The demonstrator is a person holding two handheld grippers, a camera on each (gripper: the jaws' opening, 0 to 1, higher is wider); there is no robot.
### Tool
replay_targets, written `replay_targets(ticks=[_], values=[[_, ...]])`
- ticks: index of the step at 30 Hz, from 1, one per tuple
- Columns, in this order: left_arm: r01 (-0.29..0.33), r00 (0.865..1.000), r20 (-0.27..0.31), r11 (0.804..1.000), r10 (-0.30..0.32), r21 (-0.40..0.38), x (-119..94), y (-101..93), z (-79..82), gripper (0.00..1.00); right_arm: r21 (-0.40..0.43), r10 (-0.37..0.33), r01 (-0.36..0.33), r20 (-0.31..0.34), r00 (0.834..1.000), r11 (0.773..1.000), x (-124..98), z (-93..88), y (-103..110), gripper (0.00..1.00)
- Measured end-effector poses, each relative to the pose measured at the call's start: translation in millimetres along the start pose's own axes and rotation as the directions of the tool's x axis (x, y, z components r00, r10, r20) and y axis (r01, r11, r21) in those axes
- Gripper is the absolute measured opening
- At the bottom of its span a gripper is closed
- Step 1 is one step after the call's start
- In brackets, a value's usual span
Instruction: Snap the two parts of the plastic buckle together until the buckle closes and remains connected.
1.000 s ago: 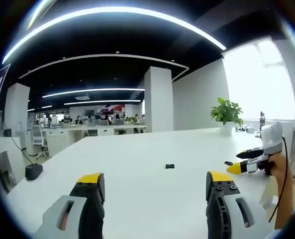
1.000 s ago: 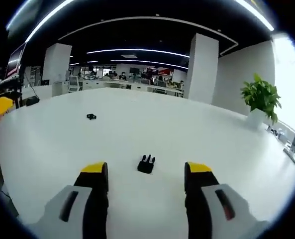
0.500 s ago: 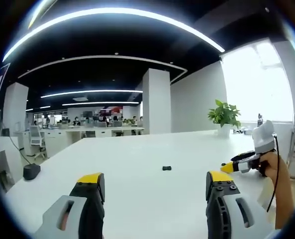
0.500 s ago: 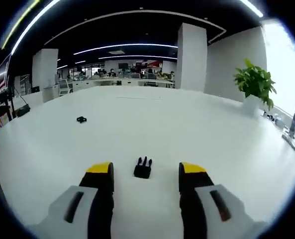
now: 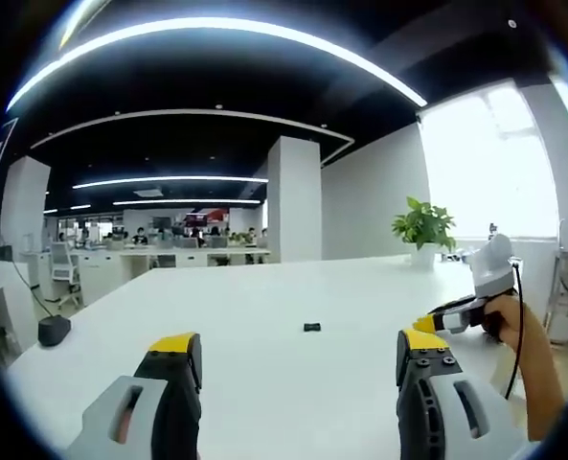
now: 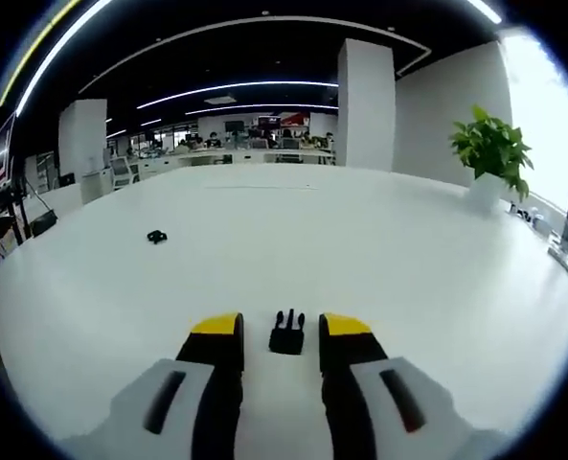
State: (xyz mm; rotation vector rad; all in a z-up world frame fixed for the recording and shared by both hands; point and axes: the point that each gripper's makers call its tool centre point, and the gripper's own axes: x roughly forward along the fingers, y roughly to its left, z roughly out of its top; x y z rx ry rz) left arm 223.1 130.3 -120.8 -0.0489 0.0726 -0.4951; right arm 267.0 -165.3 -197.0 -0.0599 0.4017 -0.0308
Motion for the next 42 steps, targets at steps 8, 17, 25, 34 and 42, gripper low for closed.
replay_targets(ticks=[8, 17, 25, 34, 42], values=[[-0.019, 1.000, 0.001, 1.000, 0.019, -0.008, -0.3, 6.0, 0.0, 0.85, -0.023, 0.021, -0.021, 0.007, 1.000, 1.000, 1.0, -0.3, 3.6, 0.20], [-0.022, 1.000, 0.003, 1.000, 0.022, -0.006, 0.7, 7.2, 1.5, 0.85, -0.036, 0.038, -0.038, 0.004, 0.999, 0.999, 3.0, -0.7, 4.4, 0.14], [-0.019, 1.000, 0.000, 1.000, 0.019, -0.004, 1.6, 6.8, 1.5, 0.85, -0.045, 0.054, -0.054, 0.011, 0.998, 0.998, 1.4, -0.2, 5.2, 0.13], [-0.017, 1.000, -0.002, 1.000, 0.017, -0.004, 1.1, 6.7, 1.4, 0.85, -0.035, 0.121, -0.119, 0.078, 0.990, 0.992, -6.9, 17.1, 12.0, 0.13], [-0.017, 1.000, -0.014, 1.000, 0.017, -0.013, 2.7, 10.2, -3.9, 0.85, -0.044, 0.201, -0.197, 0.122, 0.972, 0.979, -3.9, 32.5, 16.6, 0.13]])
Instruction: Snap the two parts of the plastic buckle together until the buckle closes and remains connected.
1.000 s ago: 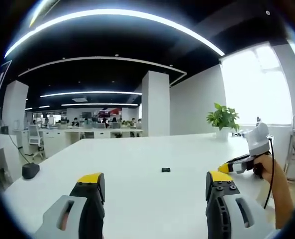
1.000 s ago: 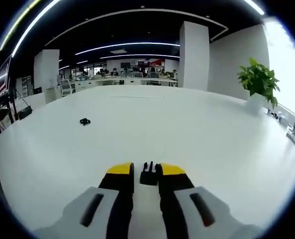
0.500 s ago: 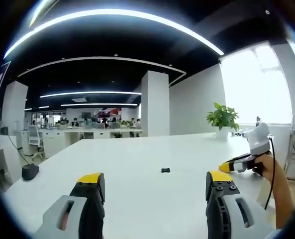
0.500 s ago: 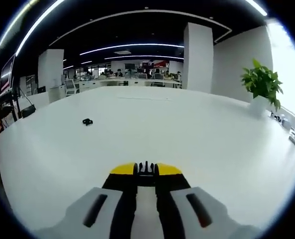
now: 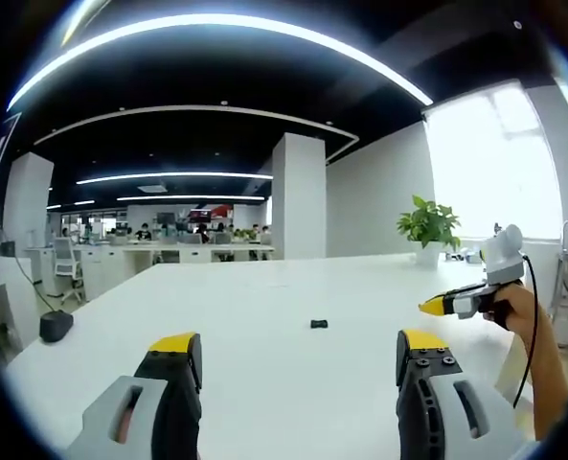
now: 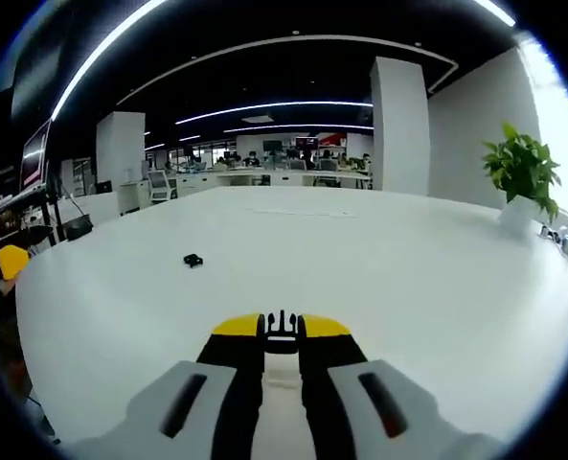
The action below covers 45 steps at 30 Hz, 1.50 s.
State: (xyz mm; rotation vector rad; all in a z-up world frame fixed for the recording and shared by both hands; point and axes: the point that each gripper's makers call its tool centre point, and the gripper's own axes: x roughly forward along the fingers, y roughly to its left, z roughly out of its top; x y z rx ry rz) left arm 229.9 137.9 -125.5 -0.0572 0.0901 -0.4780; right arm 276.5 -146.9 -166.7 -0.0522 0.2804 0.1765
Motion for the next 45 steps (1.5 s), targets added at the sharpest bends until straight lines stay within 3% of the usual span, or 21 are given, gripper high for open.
replay_targets(ticks=[3, 7, 19, 33, 41, 45], values=[[-0.003, 1.000, 0.000, 1.000, 0.003, -0.001, -1.3, 3.5, -0.6, 0.85, -0.002, 0.020, -0.020, 0.011, 1.000, 1.000, 5.4, 7.8, 1.9, 0.13], [-0.002, 1.000, 0.004, 1.000, 0.002, -0.003, -2.8, 6.7, -1.3, 0.85, -0.083, 0.047, -0.046, 0.005, 0.999, 0.995, 15.4, 16.1, 7.3, 0.13], [-0.012, 1.000, -0.004, 1.000, 0.012, -0.012, -2.4, 18.7, -6.2, 0.83, -0.126, 0.159, -0.154, 0.027, 0.987, 0.980, 43.5, 36.3, 27.2, 0.13], [-0.010, 1.000, -0.017, 1.000, 0.010, -0.011, 0.7, 16.8, -10.3, 0.83, -0.129, 0.238, -0.234, 0.018, 0.971, 0.964, 64.1, 44.8, 33.6, 0.13], [-0.005, 1.000, -0.019, 1.000, 0.005, -0.009, 2.1, 14.0, -10.4, 0.83, -0.176, 0.229, -0.221, 0.023, 0.973, 0.959, 74.5, 49.9, 29.3, 0.13], [-0.001, 1.000, -0.022, 1.000, 0.001, -0.007, 3.4, 12.1, -10.9, 0.83, -0.165, 0.285, -0.279, 0.008, 0.959, 0.946, 85.1, 47.8, 38.0, 0.13]])
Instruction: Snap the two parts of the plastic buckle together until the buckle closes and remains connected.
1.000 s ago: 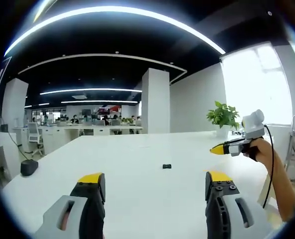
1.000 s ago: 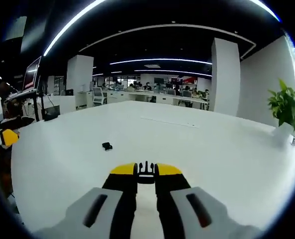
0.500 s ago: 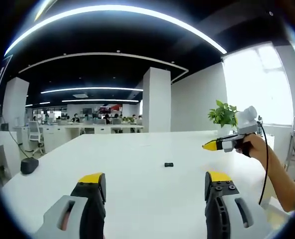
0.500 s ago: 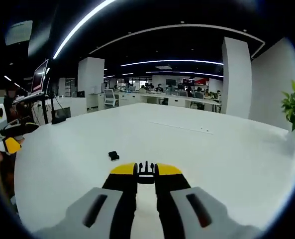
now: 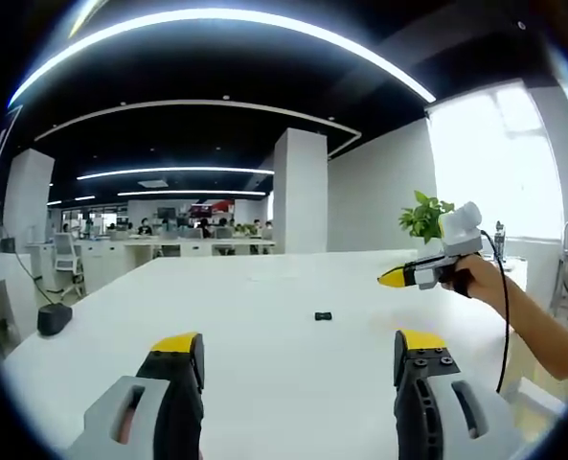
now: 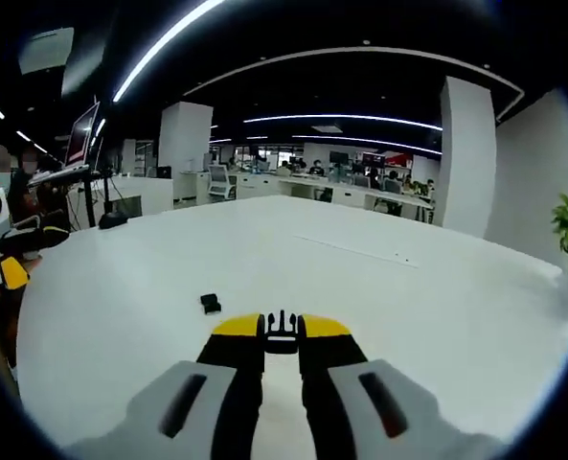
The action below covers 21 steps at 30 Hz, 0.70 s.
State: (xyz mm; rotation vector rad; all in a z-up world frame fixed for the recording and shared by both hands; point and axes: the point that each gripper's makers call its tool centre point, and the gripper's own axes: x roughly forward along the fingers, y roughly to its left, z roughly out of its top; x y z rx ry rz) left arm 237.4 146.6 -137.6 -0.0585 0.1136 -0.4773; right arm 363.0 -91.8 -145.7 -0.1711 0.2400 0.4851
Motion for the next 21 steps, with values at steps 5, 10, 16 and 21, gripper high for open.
replay_targets(ticks=[5, 10, 16, 21], values=[[0.006, 1.000, -0.001, 1.000, -0.006, 0.005, 0.3, -1.1, 0.3, 0.83, -0.017, 0.024, -0.024, -0.002, 1.000, 1.000, 10.0, -0.2, -0.1, 0.13], [0.006, 1.000, -0.003, 1.000, -0.006, 0.004, 0.2, 1.1, 0.1, 0.82, -0.036, 0.069, -0.069, -0.005, 0.998, 0.997, 14.9, -0.5, -2.0, 0.13], [0.000, 1.000, -0.006, 1.000, 0.000, -0.004, 1.2, 5.5, -0.8, 0.82, -0.064, 0.155, -0.156, -0.017, 0.988, 0.986, 22.3, -12.7, -2.9, 0.13], [0.002, 1.000, -0.011, 1.000, -0.002, -0.007, 3.3, 6.6, -1.7, 0.82, -0.050, 0.215, -0.217, -0.030, 0.976, 0.975, 25.8, -21.7, 1.8, 0.13]])
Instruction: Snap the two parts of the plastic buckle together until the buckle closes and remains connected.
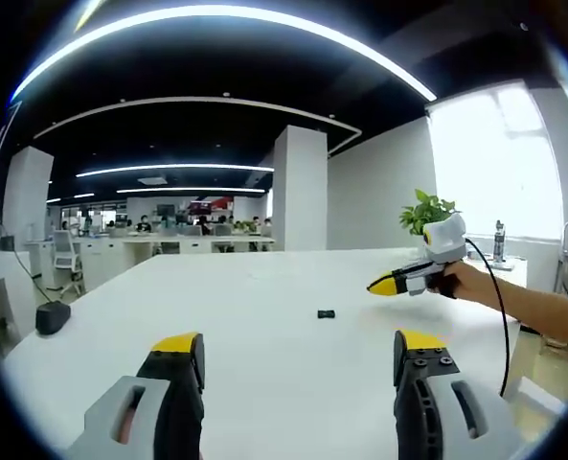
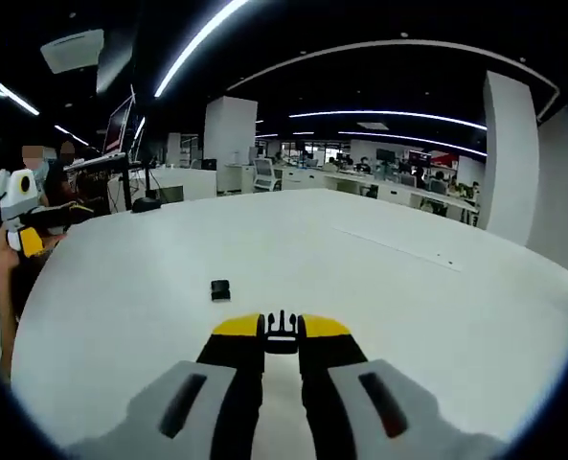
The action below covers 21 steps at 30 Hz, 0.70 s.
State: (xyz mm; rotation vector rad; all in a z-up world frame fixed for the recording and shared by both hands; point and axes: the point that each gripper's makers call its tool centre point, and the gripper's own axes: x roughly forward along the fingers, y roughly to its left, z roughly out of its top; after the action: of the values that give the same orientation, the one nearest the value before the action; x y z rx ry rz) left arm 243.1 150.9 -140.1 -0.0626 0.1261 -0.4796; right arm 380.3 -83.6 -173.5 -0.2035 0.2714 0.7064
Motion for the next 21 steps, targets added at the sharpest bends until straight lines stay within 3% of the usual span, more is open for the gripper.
replay_targets(ticks=[4, 11, 18, 21], values=[[0.007, 1.000, 0.008, 1.000, -0.007, 0.002, 1.1, -1.7, 2.3, 0.82, 0.019, 0.046, -0.047, 0.022, 0.999, 0.999, 0.9, -0.1, 7.3, 0.13], [0.024, 1.000, -0.007, 0.999, -0.023, 0.028, 4.7, -7.3, 4.5, 0.82, -0.008, 0.073, -0.073, 0.001, 0.997, 0.997, 5.0, -5.7, 11.6, 0.13], [0.098, 0.994, -0.053, 0.995, -0.096, 0.032, 22.7, -11.5, 0.1, 0.82, -0.003, 0.104, -0.104, 0.016, 0.994, 0.995, 3.8, -4.9, 21.4, 0.13], [0.031, 0.996, -0.084, 0.995, -0.023, 0.091, 31.1, 2.8, -2.7, 0.80, -0.008, 0.107, -0.107, 0.016, 0.994, 0.994, 3.7, -4.4, 21.0, 0.13]])
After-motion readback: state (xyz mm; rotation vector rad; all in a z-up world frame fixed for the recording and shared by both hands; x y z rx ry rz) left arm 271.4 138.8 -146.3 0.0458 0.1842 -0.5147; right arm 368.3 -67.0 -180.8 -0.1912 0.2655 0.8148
